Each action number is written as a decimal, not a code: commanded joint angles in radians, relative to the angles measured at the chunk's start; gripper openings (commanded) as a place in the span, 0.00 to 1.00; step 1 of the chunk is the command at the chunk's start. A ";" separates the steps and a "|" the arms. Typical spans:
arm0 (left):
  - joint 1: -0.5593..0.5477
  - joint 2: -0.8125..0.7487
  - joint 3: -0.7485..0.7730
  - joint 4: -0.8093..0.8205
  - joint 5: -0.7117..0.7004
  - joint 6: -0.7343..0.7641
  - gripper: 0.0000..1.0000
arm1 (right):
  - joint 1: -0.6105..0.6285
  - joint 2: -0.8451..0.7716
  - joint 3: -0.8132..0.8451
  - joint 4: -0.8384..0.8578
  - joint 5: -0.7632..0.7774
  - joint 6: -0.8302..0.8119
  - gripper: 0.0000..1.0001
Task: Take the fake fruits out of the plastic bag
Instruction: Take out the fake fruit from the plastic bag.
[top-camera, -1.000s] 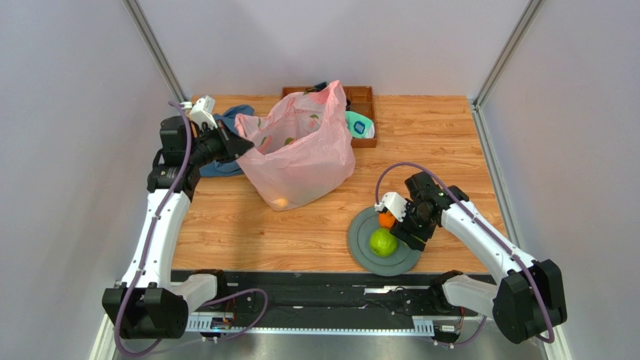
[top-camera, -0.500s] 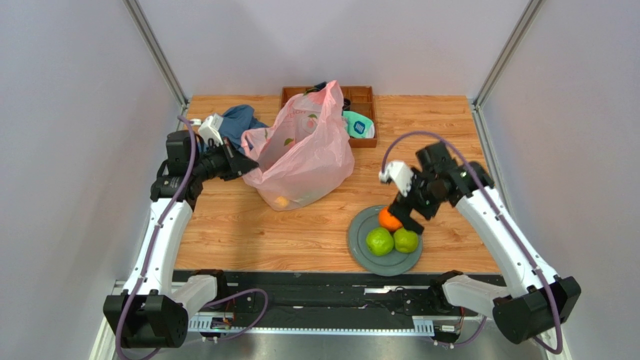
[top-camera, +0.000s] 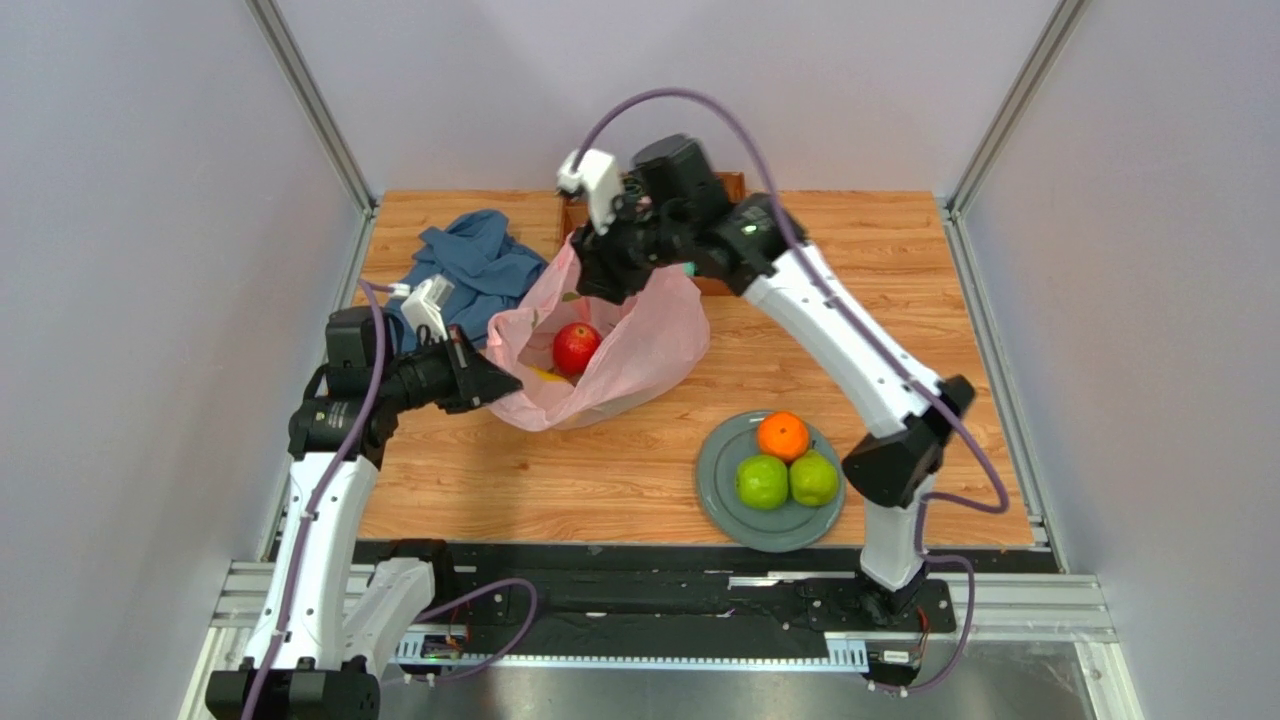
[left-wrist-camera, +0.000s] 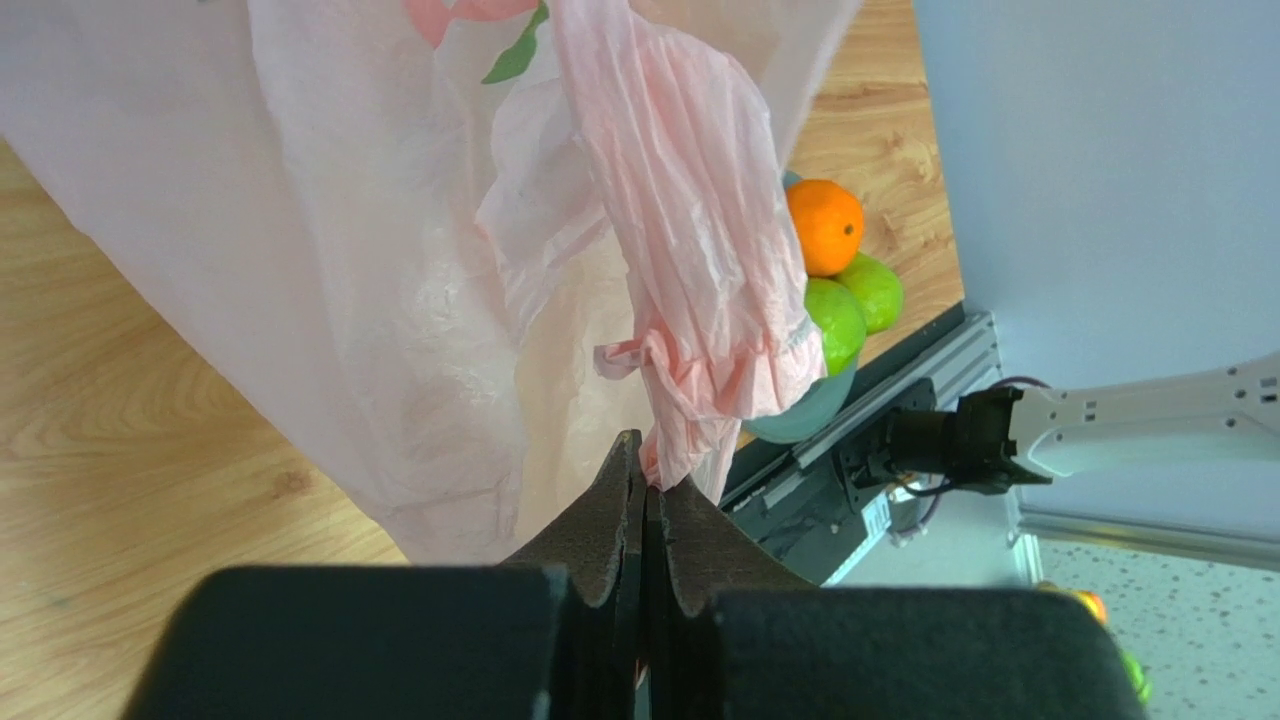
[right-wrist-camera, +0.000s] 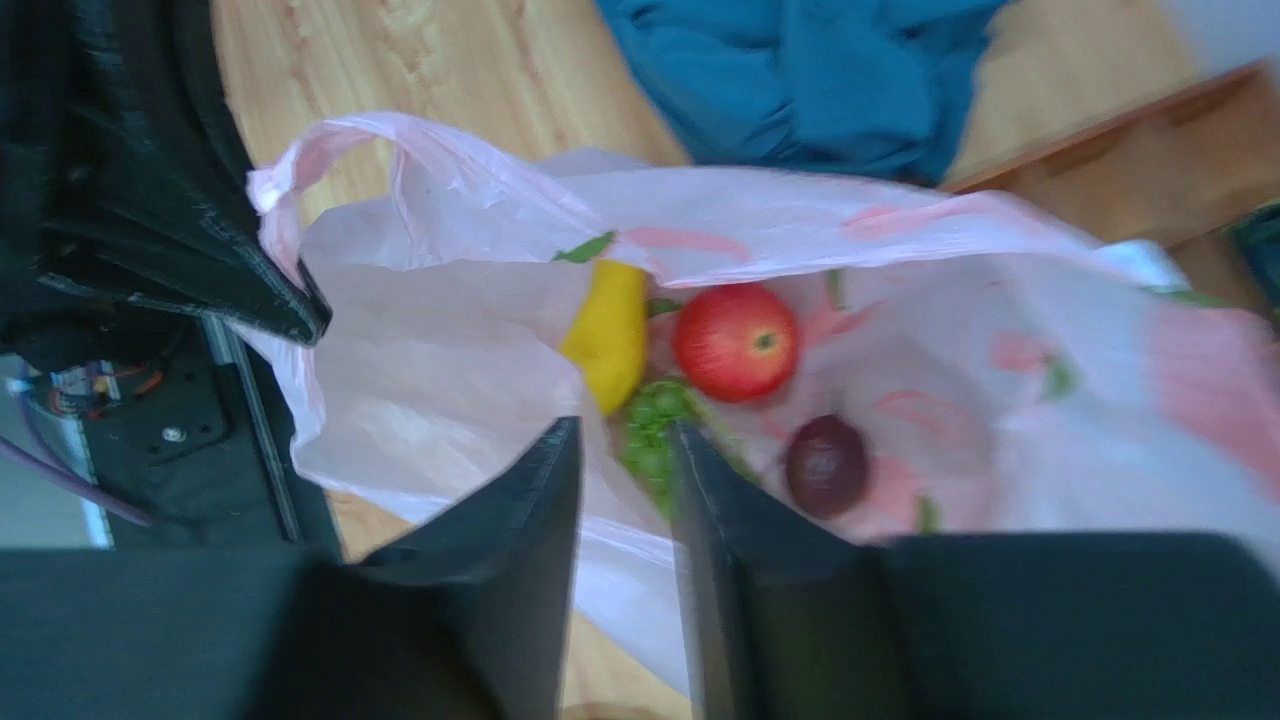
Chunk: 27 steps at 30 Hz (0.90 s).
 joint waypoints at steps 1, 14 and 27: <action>0.004 -0.050 0.103 0.003 0.015 0.064 0.00 | 0.046 0.097 0.007 0.031 0.079 0.072 0.24; 0.018 -0.110 0.105 -0.010 0.113 0.014 0.00 | 0.147 0.230 -0.195 0.064 0.160 0.124 0.72; 0.020 -0.140 0.123 -0.001 0.076 0.028 0.00 | 0.223 0.405 -0.157 0.057 0.104 0.051 0.93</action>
